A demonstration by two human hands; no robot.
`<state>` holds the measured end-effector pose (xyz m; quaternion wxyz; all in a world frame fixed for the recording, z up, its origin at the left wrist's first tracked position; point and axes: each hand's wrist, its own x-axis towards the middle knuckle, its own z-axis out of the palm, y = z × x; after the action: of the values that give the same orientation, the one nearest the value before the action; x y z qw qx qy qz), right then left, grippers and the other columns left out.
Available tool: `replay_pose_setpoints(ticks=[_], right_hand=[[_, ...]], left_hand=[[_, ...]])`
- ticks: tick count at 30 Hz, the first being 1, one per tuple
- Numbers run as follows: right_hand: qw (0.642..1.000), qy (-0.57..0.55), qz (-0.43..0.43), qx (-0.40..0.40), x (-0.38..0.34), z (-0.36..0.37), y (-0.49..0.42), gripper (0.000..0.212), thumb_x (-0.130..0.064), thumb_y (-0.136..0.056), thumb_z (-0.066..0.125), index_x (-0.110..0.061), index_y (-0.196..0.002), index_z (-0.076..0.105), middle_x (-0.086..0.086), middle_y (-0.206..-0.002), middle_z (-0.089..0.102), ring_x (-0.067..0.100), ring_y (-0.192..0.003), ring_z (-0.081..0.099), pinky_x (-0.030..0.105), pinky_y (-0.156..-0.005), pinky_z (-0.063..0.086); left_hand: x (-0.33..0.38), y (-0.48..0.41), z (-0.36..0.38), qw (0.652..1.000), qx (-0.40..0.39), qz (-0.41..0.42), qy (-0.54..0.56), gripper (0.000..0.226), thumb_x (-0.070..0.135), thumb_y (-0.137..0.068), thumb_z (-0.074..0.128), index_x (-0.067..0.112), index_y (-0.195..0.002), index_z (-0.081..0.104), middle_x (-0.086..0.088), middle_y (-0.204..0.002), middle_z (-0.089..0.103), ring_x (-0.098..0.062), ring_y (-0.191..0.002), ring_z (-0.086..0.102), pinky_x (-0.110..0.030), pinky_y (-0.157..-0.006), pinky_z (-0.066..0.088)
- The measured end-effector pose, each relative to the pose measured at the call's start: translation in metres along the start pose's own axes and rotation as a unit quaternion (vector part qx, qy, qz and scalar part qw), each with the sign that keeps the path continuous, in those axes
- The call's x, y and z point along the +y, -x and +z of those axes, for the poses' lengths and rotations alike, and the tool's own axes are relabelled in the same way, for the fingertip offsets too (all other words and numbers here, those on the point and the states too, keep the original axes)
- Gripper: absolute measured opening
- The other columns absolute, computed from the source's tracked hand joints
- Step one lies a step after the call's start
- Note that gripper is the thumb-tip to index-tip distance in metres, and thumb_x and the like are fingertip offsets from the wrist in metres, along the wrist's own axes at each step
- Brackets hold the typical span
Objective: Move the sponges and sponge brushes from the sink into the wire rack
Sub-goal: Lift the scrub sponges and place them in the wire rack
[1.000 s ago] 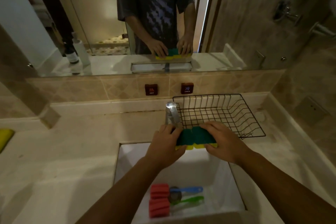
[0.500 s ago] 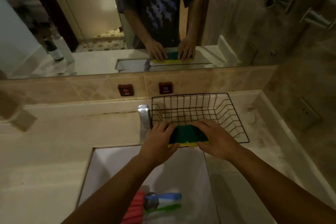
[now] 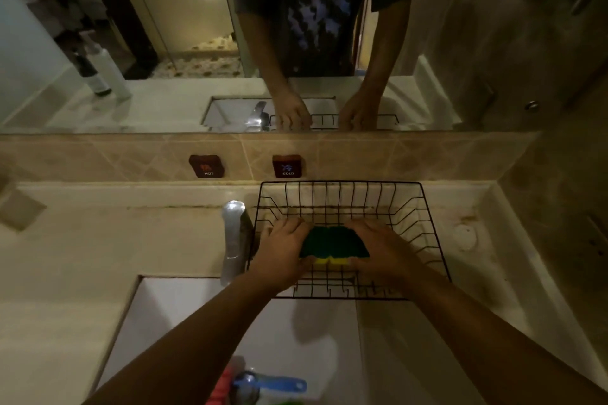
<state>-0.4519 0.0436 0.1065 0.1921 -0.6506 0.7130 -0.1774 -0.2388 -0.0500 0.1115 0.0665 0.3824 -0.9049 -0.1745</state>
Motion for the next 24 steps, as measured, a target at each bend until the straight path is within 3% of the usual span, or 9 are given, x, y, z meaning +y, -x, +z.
replay_pose_setpoints(ticks=[3,7,13,15,18,21,24], right_hand=[[1.0,-0.017,0.022,-0.011,0.015,0.008,-0.013,0.053,-0.03,-0.074,0.074,-0.032,-0.12,0.047,-0.006,-0.113,0.055,0.013,-0.101,0.052,0.026,-0.079,0.042],[0.999,-0.016,0.033,-0.03,0.025,0.015,-0.03,0.053,-0.026,-0.078,0.073,-0.021,-0.125,0.048,0.004,-0.119,0.054,0.02,-0.107,0.051,0.034,-0.087,0.046],[0.998,0.052,0.021,-0.019,0.032,0.016,-0.061,0.039,-0.027,-0.08,0.072,-0.014,-0.108,0.049,0.007,-0.117,0.054,0.026,-0.108,0.049,0.038,-0.091,0.042],[0.998,0.068,-0.002,0.001,0.034,0.017,-0.068,0.042,-0.032,-0.082,0.07,-0.009,-0.112,0.052,0.009,-0.125,0.054,0.026,-0.117,0.045,0.038,-0.097,0.038],[0.998,0.055,-0.013,0.012,0.037,0.019,-0.075,0.057,-0.06,-0.081,0.057,-0.01,-0.106,0.053,0.007,-0.121,0.055,0.027,-0.116,0.044,0.039,-0.094,0.039],[0.998,0.052,-0.001,0.03,0.038,0.023,-0.078,0.064,-0.07,-0.072,0.057,-0.015,-0.104,0.052,0.004,-0.112,0.055,0.024,-0.109,0.046,0.036,-0.086,0.037],[0.995,0.074,-0.01,0.063,0.042,0.031,-0.076,0.067,-0.073,-0.076,0.039,-0.017,-0.108,0.055,0.003,-0.112,0.06,0.023,-0.109,0.047,0.037,-0.089,0.036]], left_hand=[[0.0,-0.018,0.013,0.999,-0.02,-0.03,0.01,0.053,0.035,-0.087,0.067,0.031,-0.136,0.046,0.005,-0.135,0.051,-0.018,-0.129,0.043,-0.054,-0.115,0.03],[-0.005,-0.038,0.028,0.999,-0.006,-0.03,0.014,0.049,0.026,-0.087,0.067,0.026,-0.133,0.051,0.0,-0.133,0.053,-0.023,-0.125,0.044,-0.042,-0.112,0.035],[-0.019,-0.069,0.04,0.999,-0.006,-0.031,0.003,0.053,0.023,-0.089,0.066,0.023,-0.139,0.048,-0.004,-0.14,0.049,-0.024,-0.127,0.042,-0.036,-0.11,0.038],[-0.024,-0.076,0.041,0.999,0.001,-0.041,0.011,0.057,0.022,-0.088,0.067,0.024,-0.141,0.044,-0.003,-0.143,0.047,-0.023,-0.13,0.041,-0.039,-0.113,0.037],[-0.03,-0.085,0.043,0.998,0.002,-0.061,0.017,0.062,0.022,-0.088,0.068,0.022,-0.144,0.042,-0.005,-0.146,0.046,-0.026,-0.132,0.043,-0.039,-0.114,0.037],[-0.033,-0.089,0.046,0.998,0.019,-0.059,0.022,0.058,0.02,-0.088,0.069,0.019,-0.141,0.046,-0.006,-0.141,0.051,-0.026,-0.129,0.046,-0.037,-0.111,0.037],[-0.032,-0.086,0.053,0.997,0.045,-0.055,0.013,0.055,0.017,-0.088,0.069,0.016,-0.139,0.05,-0.008,-0.139,0.053,-0.027,-0.128,0.047,-0.038,-0.111,0.038]])
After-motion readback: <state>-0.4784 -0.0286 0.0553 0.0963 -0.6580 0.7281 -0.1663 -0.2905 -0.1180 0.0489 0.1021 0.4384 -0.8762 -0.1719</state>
